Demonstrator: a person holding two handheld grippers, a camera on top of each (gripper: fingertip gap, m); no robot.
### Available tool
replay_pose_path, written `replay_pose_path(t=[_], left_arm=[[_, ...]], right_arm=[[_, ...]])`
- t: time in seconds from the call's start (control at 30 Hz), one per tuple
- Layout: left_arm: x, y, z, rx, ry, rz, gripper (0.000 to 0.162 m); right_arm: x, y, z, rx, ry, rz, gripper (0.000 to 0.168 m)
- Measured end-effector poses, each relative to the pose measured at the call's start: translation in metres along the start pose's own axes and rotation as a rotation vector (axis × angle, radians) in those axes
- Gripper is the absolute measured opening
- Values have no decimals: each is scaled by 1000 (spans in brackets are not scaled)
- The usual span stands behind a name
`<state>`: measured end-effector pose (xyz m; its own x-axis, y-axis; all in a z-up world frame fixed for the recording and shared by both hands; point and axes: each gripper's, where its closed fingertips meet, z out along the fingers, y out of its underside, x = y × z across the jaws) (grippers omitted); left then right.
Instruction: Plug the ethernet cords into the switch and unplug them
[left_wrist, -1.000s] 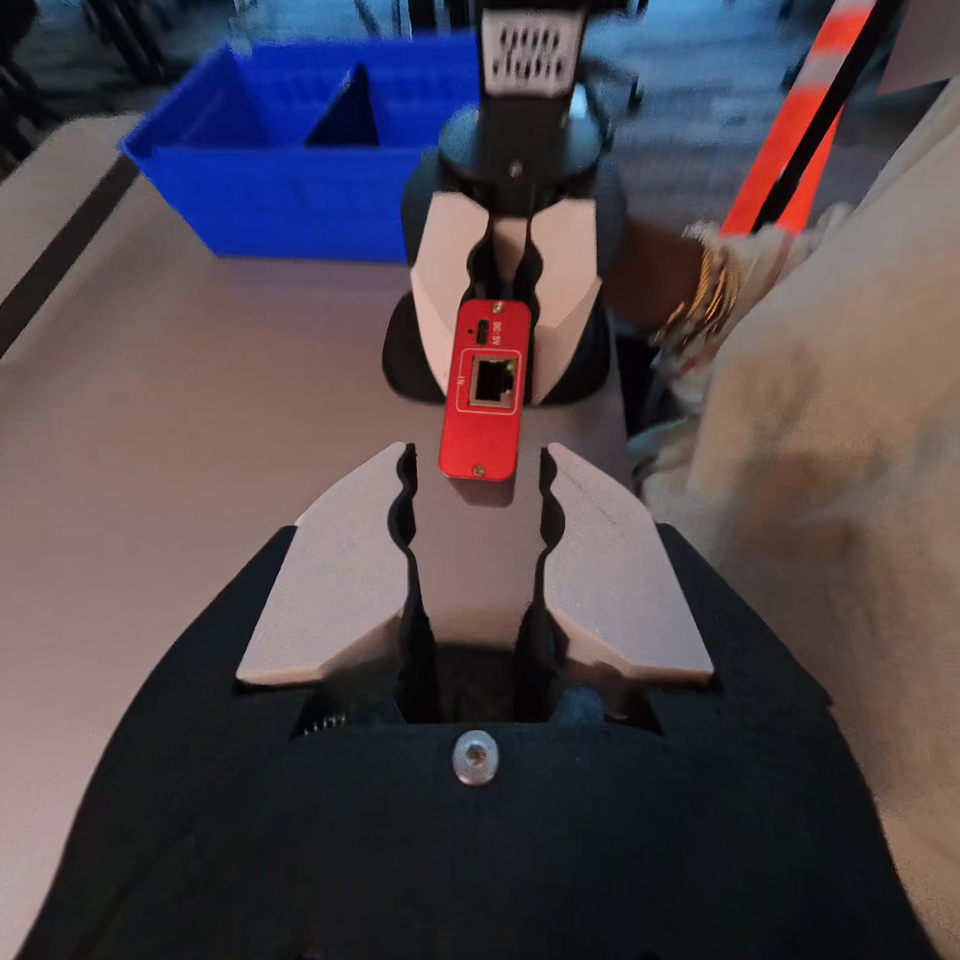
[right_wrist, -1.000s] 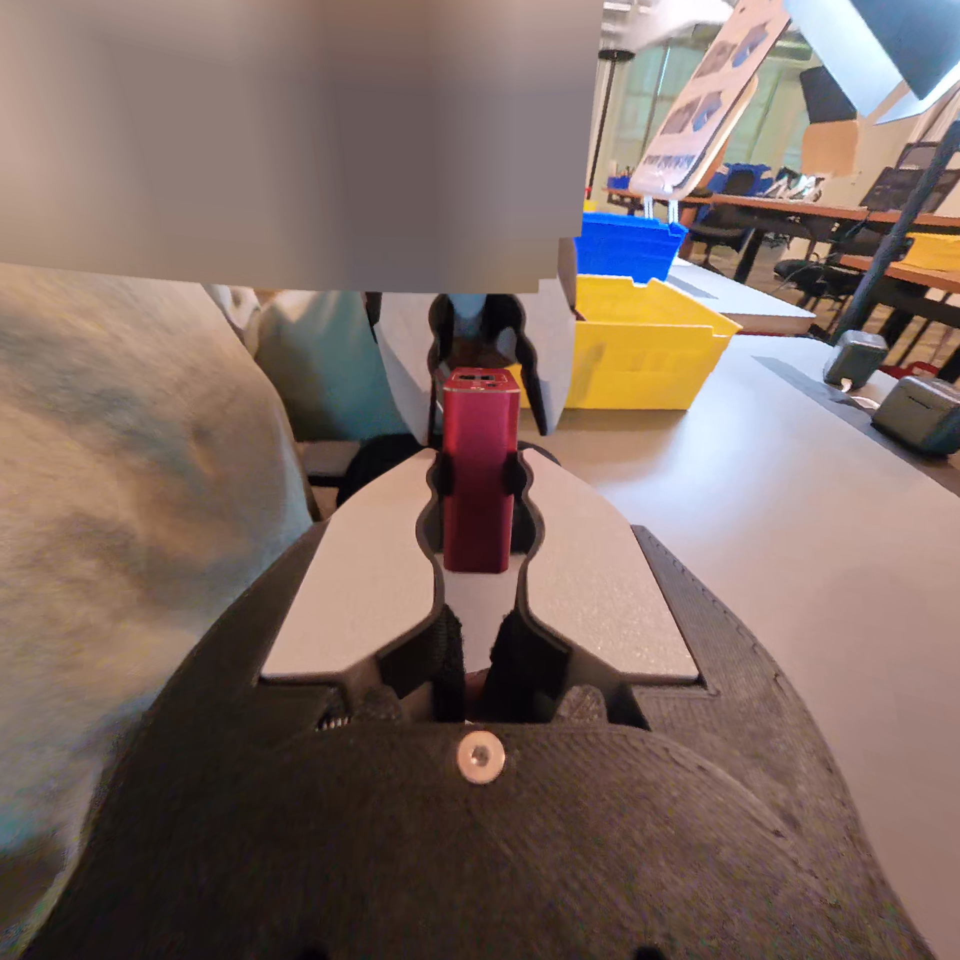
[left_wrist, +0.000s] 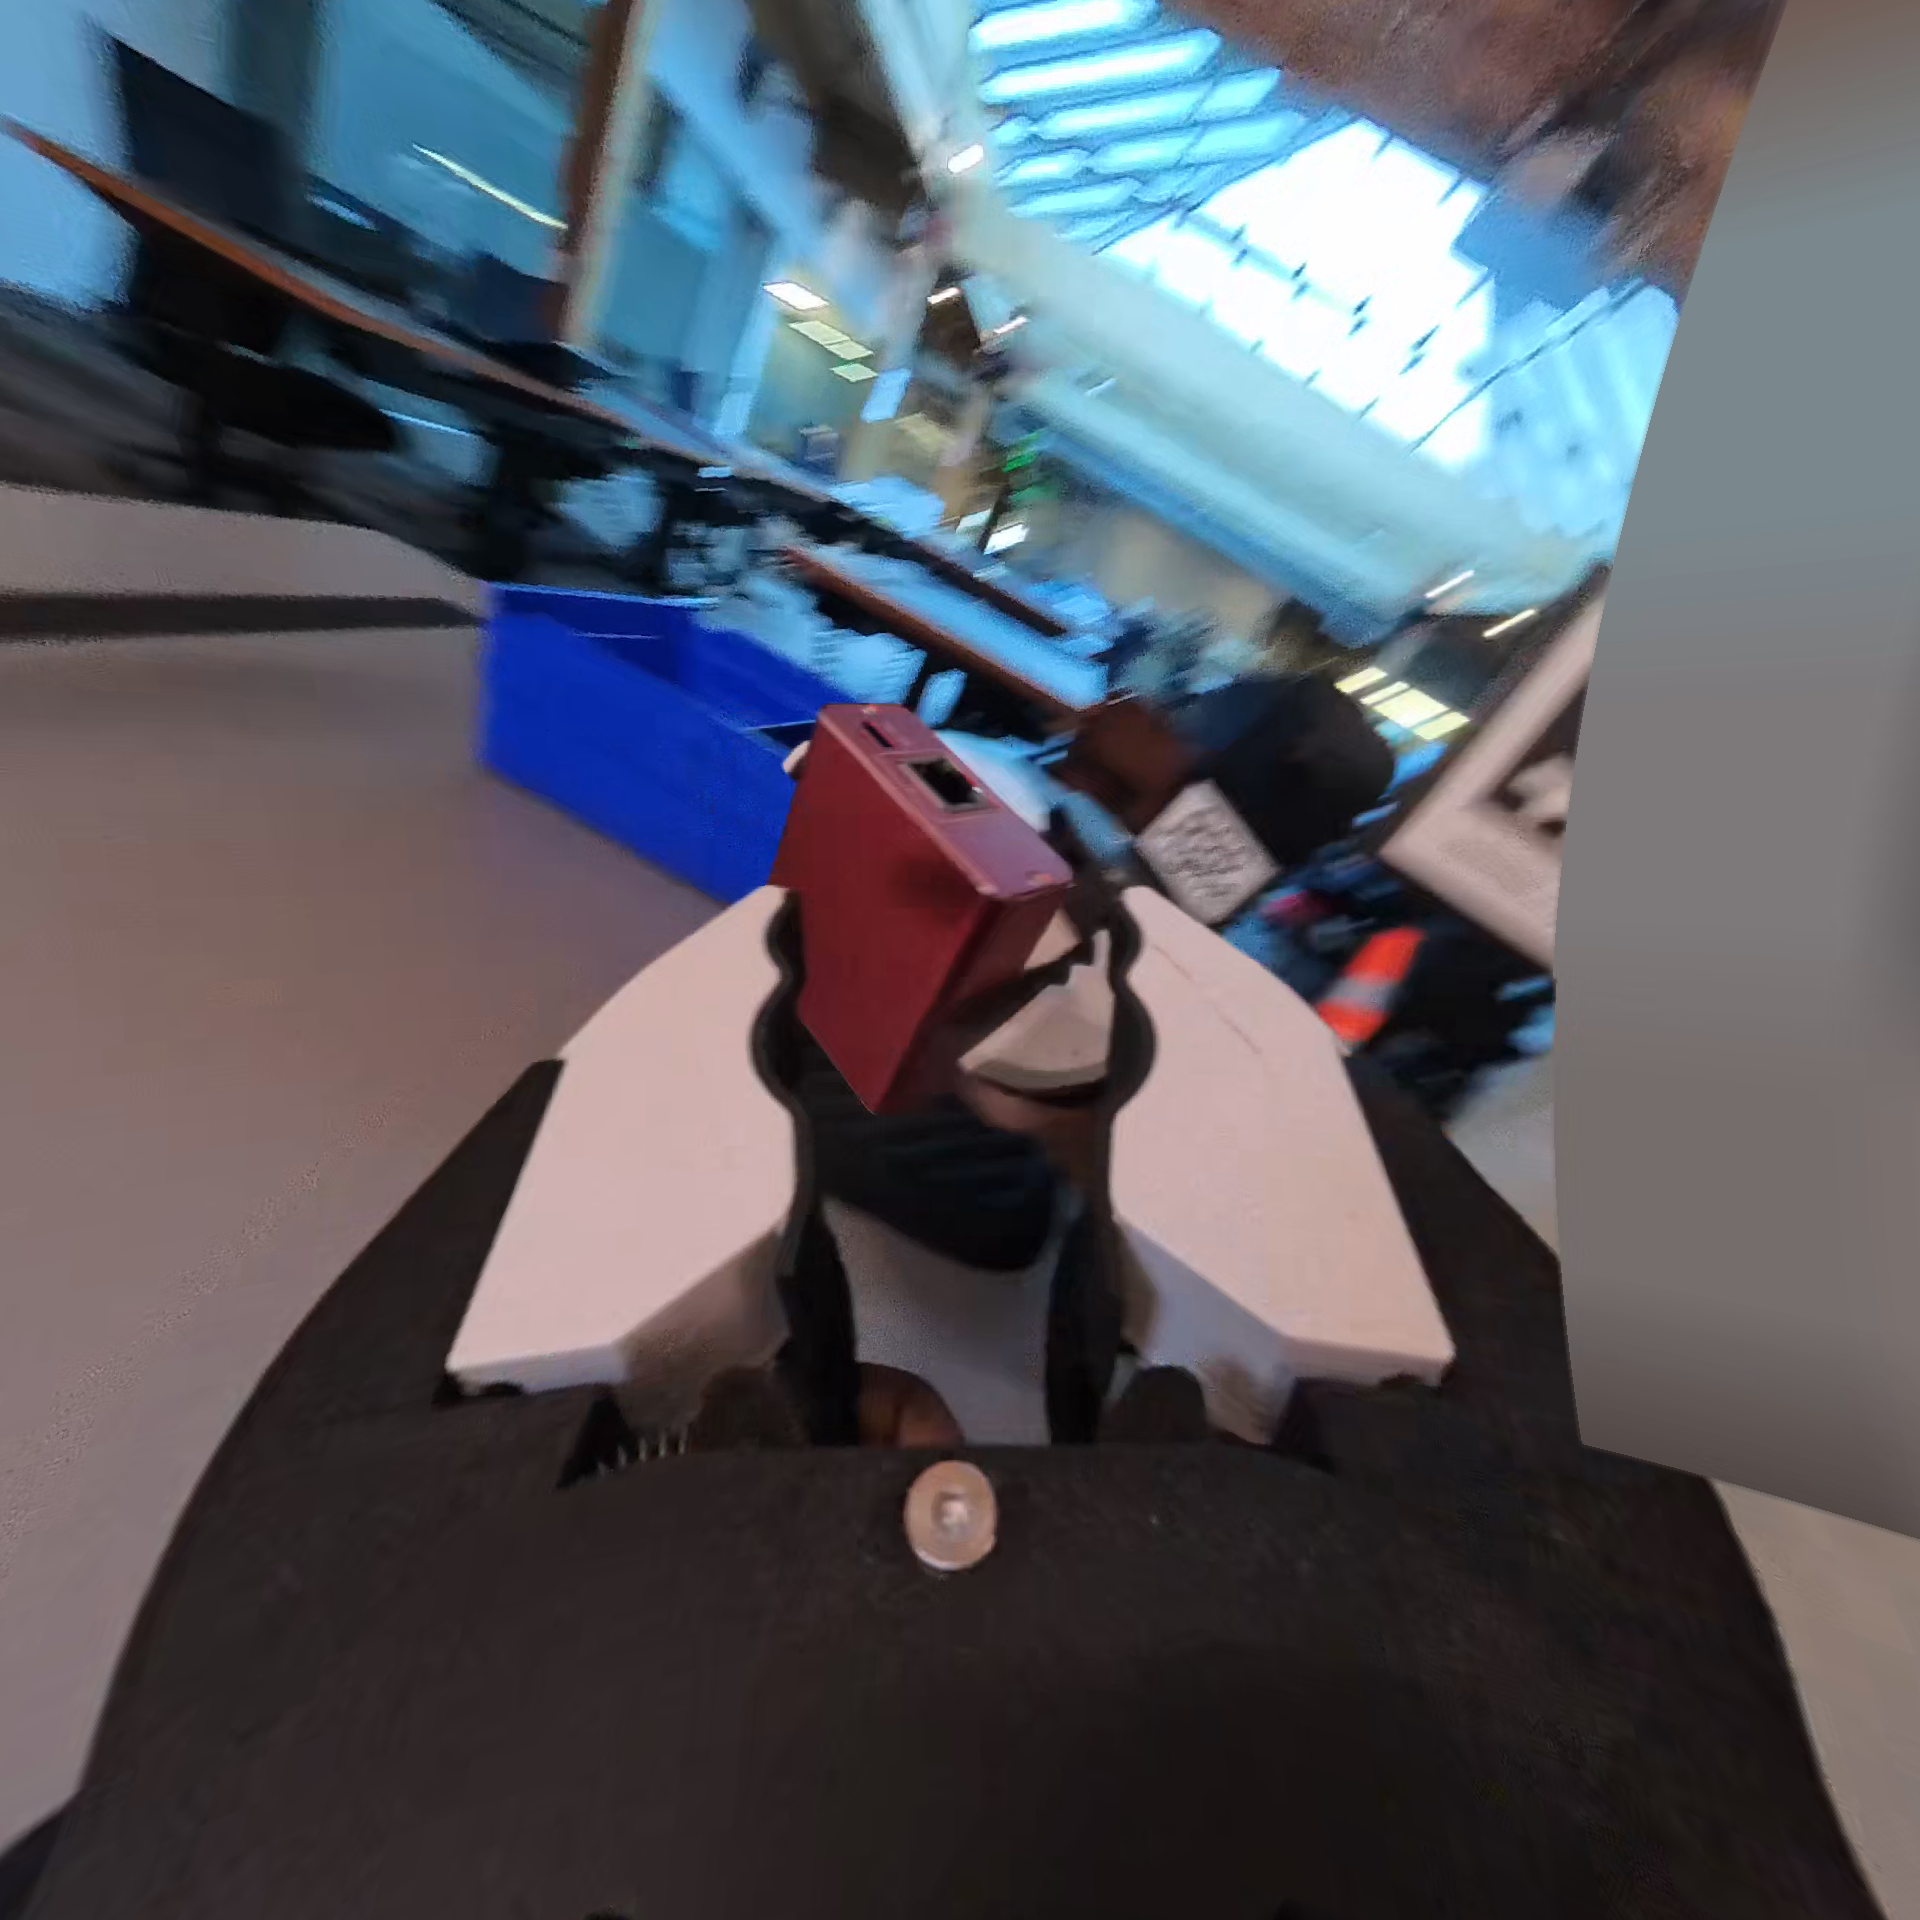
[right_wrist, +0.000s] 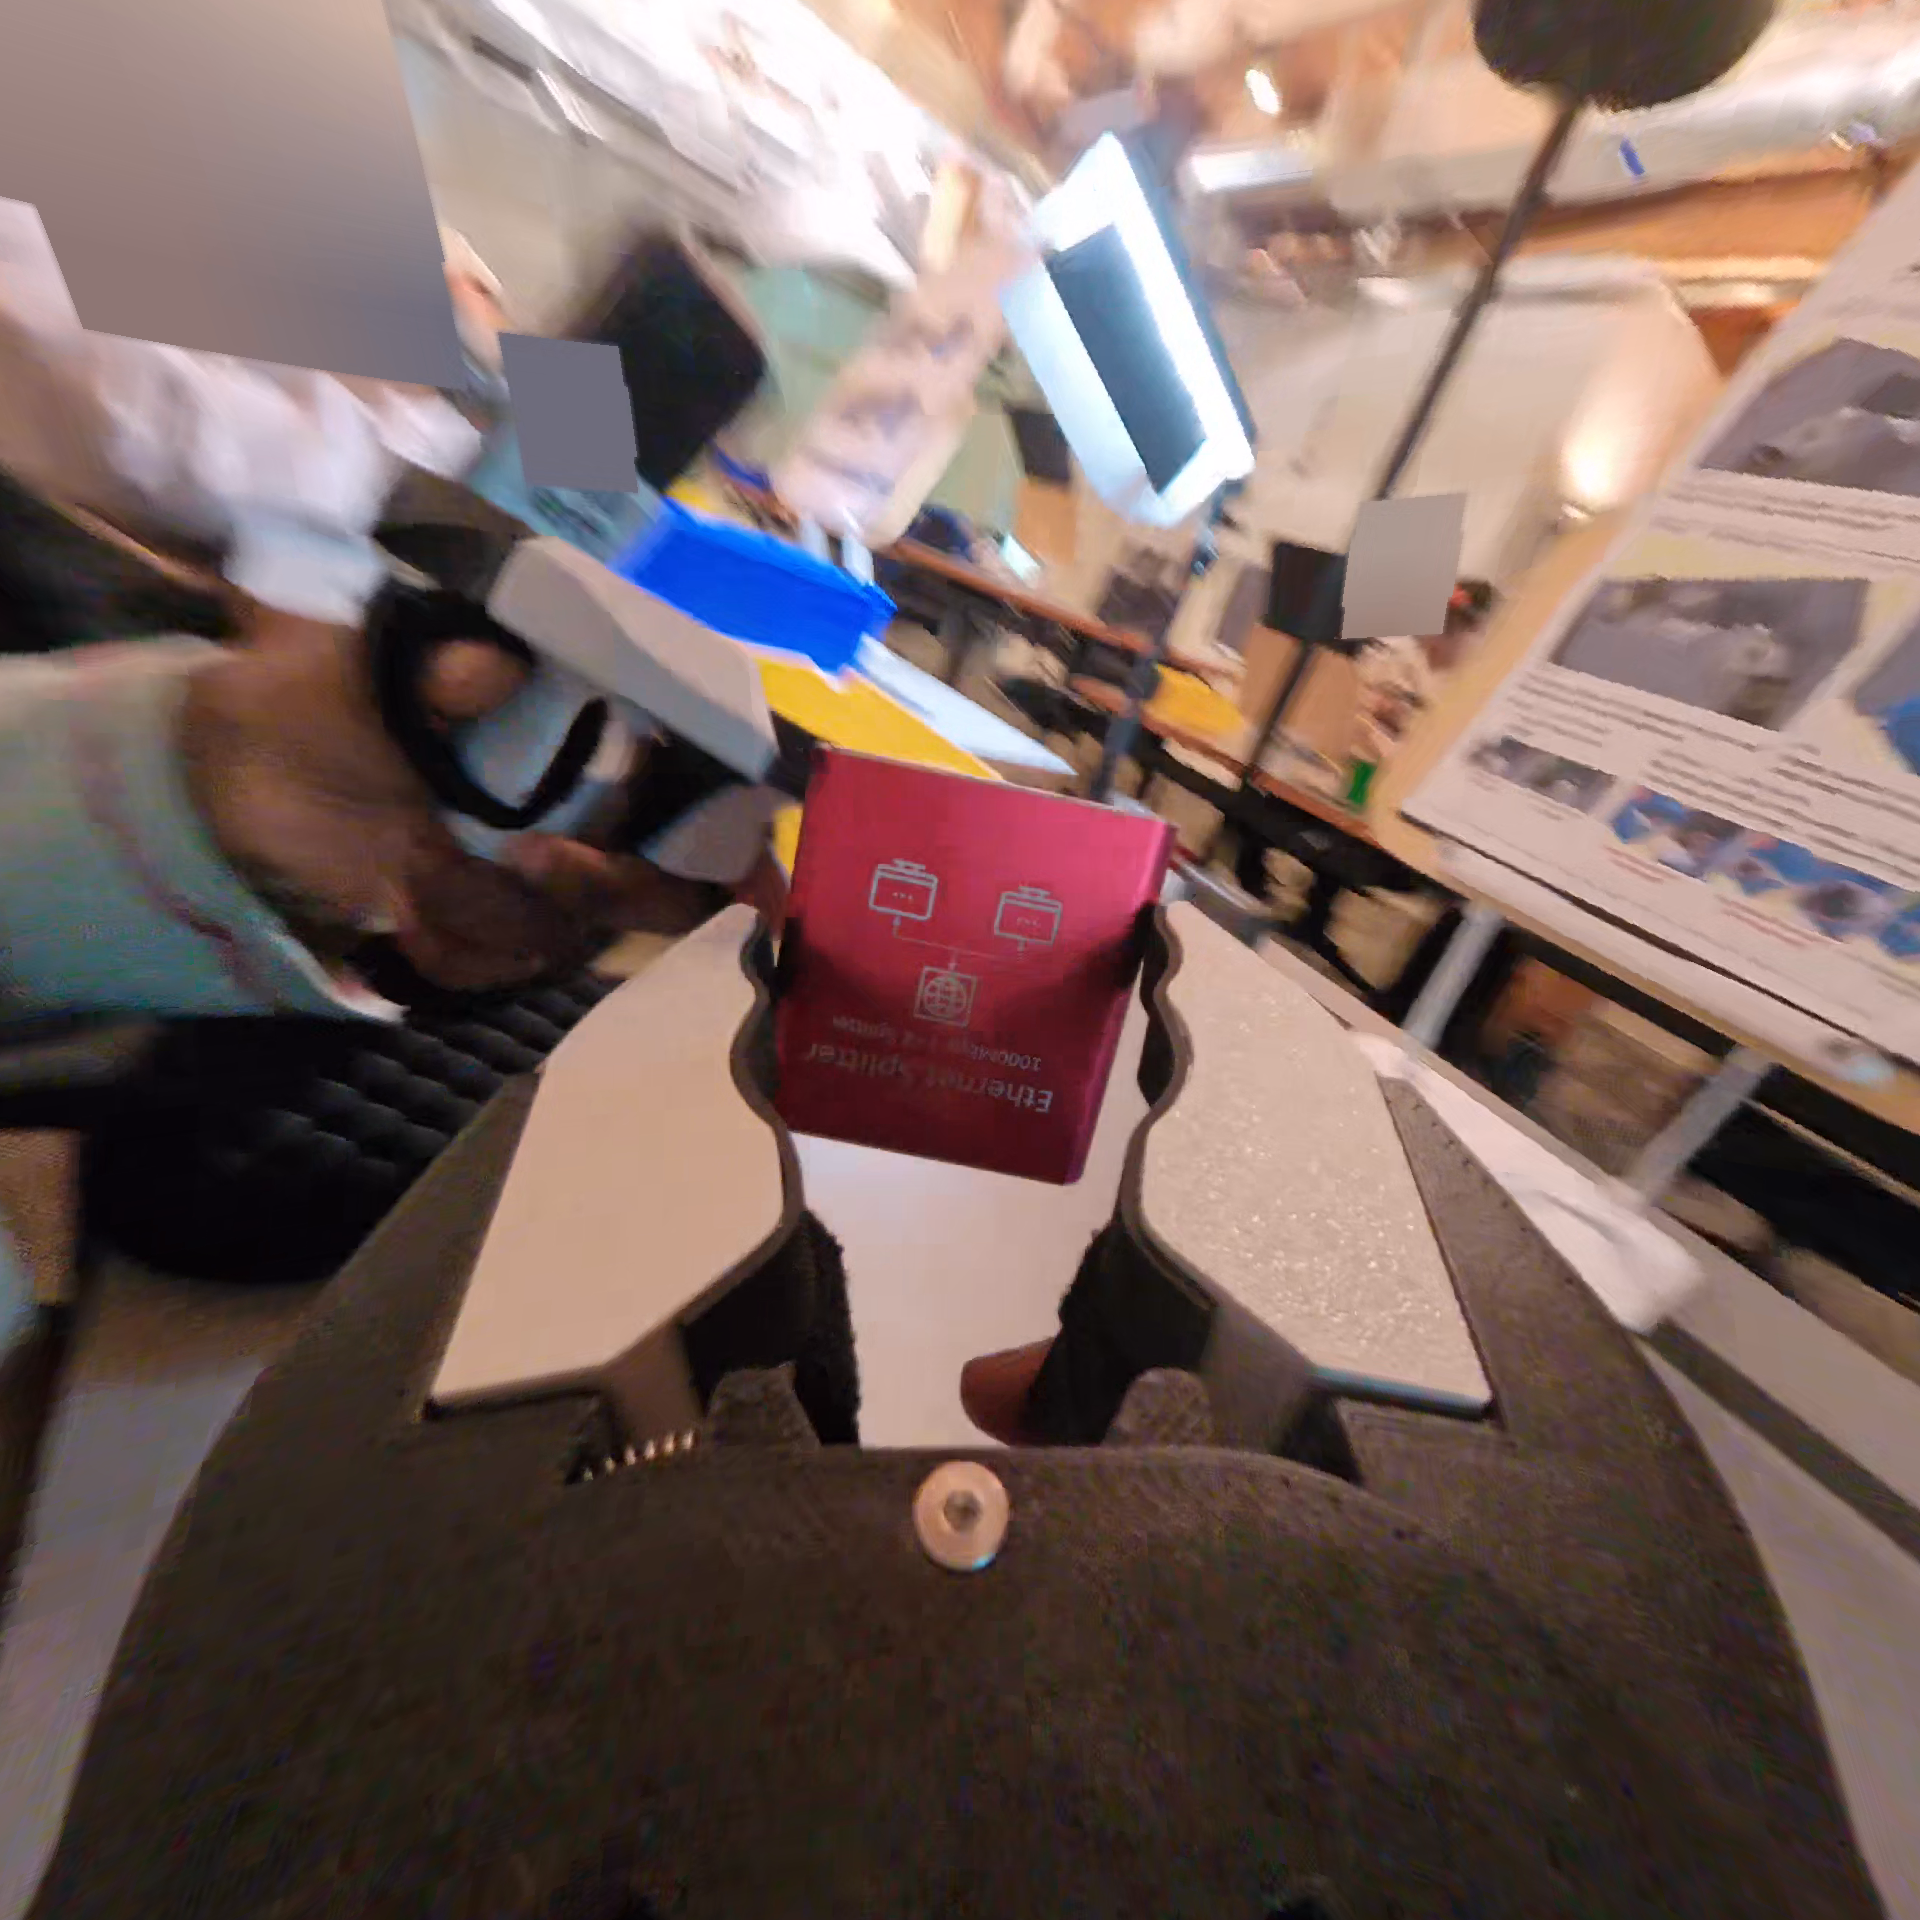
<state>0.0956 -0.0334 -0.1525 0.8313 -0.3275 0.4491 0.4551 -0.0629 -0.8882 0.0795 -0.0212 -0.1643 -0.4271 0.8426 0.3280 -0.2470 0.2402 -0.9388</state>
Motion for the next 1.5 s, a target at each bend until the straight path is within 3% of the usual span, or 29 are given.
replay_pose_path(t=[0.1, 0.27, 0.37, 0.5, 0.63, 0.83, 0.9, 1.17, 1.3, 1.37, 1.43, 1.5], left_arm=[[6, -1, -8, 52, 239, -289, 77], [31, 14, 2, 98, 639, -679, 77], [43, 12, 8, 152, 768, -769, 62], [38, 11, 9, 294, 762, -761, 37], [20, 1, 0, 462, 600, -573, 28], [19, -14, -13, 601, 553, -426, 27], [16, -16, -15, 629, 533, -404, 27], [9, -14, -17, 594, 438, -288, 26], [9, -10, -13, 408, 306, -67, 26], [5, -3, -11, 196, 180, 151, 26], [-7, 10, -10, -56, 37, 366, 25], [-18, 21, -11, -259, -52, 495, 25]], right_arm=[[-11, -26, -17, 236, -190, 109, 69], [-26, -52, -31, 455, -418, 224, 68], [-38, -54, -29, 476, -494, 221, 68], [-37, -60, -30, 512, -511, 257, 69], [-26, -52, -20, 389, -404, 285, 66], [-19, -65, -14, 371, -324, 325, 60], [-14, -74, -12, 381, -284, 368, 56], [-11, -60, -4, 134, -180, 344, 40], [-9, -49, -12, 97, -202, 317, 36], [-8, -32, -19, -5, -237, 266, 35], [-4, -15, -24, -125, -221, 171, 51], [-4, 0, -27, -243, -217, 32, 53]])
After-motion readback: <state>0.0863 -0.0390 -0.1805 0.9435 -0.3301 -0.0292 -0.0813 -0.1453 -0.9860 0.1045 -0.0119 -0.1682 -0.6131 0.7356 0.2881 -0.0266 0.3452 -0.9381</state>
